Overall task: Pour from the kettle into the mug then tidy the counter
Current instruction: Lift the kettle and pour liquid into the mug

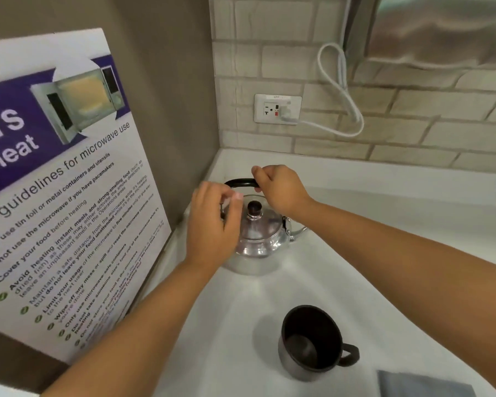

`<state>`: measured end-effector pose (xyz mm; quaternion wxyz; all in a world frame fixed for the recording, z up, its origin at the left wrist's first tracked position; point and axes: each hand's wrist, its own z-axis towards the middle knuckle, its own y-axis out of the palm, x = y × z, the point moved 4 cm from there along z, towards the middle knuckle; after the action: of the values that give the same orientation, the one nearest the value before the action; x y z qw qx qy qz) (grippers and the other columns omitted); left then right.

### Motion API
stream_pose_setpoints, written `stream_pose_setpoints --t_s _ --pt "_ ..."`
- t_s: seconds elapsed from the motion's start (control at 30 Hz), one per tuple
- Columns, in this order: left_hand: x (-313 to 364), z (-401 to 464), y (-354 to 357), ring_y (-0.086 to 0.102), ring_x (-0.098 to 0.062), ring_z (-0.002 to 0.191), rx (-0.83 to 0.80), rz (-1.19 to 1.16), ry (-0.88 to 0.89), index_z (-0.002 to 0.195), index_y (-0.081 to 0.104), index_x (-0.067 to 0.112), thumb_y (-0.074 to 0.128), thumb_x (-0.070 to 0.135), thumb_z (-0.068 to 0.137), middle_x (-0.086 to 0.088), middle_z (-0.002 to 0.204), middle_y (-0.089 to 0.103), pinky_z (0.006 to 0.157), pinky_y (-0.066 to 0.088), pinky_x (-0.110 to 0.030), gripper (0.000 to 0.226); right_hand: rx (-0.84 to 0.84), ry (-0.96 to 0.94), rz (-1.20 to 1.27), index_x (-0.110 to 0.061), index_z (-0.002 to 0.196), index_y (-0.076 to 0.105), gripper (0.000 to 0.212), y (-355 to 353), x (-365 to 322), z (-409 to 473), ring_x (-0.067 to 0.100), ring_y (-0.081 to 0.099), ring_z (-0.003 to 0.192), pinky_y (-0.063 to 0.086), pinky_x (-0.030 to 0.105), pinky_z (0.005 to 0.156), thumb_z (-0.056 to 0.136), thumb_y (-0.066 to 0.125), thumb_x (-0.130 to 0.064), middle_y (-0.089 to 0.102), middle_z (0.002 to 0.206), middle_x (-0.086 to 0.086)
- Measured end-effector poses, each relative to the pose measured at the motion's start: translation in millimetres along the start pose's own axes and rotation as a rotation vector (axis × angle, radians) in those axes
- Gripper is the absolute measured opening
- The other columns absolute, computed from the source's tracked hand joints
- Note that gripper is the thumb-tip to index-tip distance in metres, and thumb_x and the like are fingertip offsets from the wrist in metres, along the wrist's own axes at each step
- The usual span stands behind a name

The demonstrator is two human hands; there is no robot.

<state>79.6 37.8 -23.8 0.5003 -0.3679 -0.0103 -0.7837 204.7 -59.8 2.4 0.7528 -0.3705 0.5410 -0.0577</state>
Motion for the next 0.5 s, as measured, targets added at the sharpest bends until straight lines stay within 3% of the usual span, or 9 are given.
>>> stream_pose_setpoints --t_s 0.07,0.17,0.27,0.37,0.43,0.5 --pt "2.5 13.9 -3.3 0.047 -0.016 0.084 0.115 -0.052 -0.111 0.087 0.052 0.013 0.051 0.022 0.098 0.002 0.087 0.051 0.075 0.037 -0.021 0.014 0.012 -0.049 0.012 -0.002 0.073 0.063 0.046 -8.2 -10.7 -3.9 -0.002 0.049 0.039 0.035 0.006 0.045 0.099 0.04 -0.031 0.045 0.027 -0.025" --pt "4.1 27.5 0.2 0.05 -0.014 0.083 0.104 -0.152 -0.318 0.084 0.052 0.016 0.047 0.031 0.101 0.007 0.083 0.052 0.073 0.038 -0.022 0.023 0.023 -0.147 0.034 0.005 0.076 0.066 0.047 -19.2 -32.4 -11.8 -0.011 0.047 0.038 0.036 0.005 0.048 0.099 0.042 -0.028 0.046 0.029 -0.027" --pt "4.4 33.2 -0.5 0.052 -0.004 0.065 0.102 -0.304 -0.482 0.08 0.055 0.011 0.044 0.048 0.098 0.004 0.071 0.057 0.06 0.039 -0.013 0.043 0.043 -0.211 0.073 0.008 0.07 0.061 0.047 -27.0 -52.0 -19.3 0.0 0.046 0.039 0.034 0.011 0.045 0.098 0.046 -0.027 0.053 0.036 -0.014" --pt "9.0 40.7 -11.0 0.041 -0.004 0.052 0.163 -0.388 -0.536 0.06 0.048 0.014 0.049 0.052 0.095 0.011 0.053 0.045 0.048 0.033 -0.013 0.051 0.063 -0.218 0.107 0.004 0.069 0.059 0.044 -31.3 -64.0 -29.0 0.001 0.048 0.042 0.036 0.012 0.046 0.097 0.047 -0.028 0.06 0.057 0.004" --pt "12.9 43.1 -18.7 0.034 -0.002 0.043 0.184 -0.397 -0.588 0.047 0.038 0.027 0.051 0.052 0.092 0.015 0.042 0.036 0.042 0.029 -0.012 0.053 0.061 -0.215 0.135 0.005 0.076 0.064 0.043 -33.5 -68.3 -38.8 0.003 0.052 0.048 0.041 0.015 0.054 0.097 0.047 -0.028 0.064 0.064 0.004" --pt "14.7 41.5 -24.8 0.031 -0.003 0.041 0.176 -0.389 -0.628 0.039 0.036 0.027 0.052 0.051 0.089 0.014 0.038 0.032 0.039 0.027 -0.015 0.058 0.057 -0.224 0.17 0.001 0.088 0.069 0.038 -37.3 -70.0 -51.3 0.012 0.06 0.062 0.048 0.022 0.064 0.098 0.046 -0.028 0.07 0.075 0.005"
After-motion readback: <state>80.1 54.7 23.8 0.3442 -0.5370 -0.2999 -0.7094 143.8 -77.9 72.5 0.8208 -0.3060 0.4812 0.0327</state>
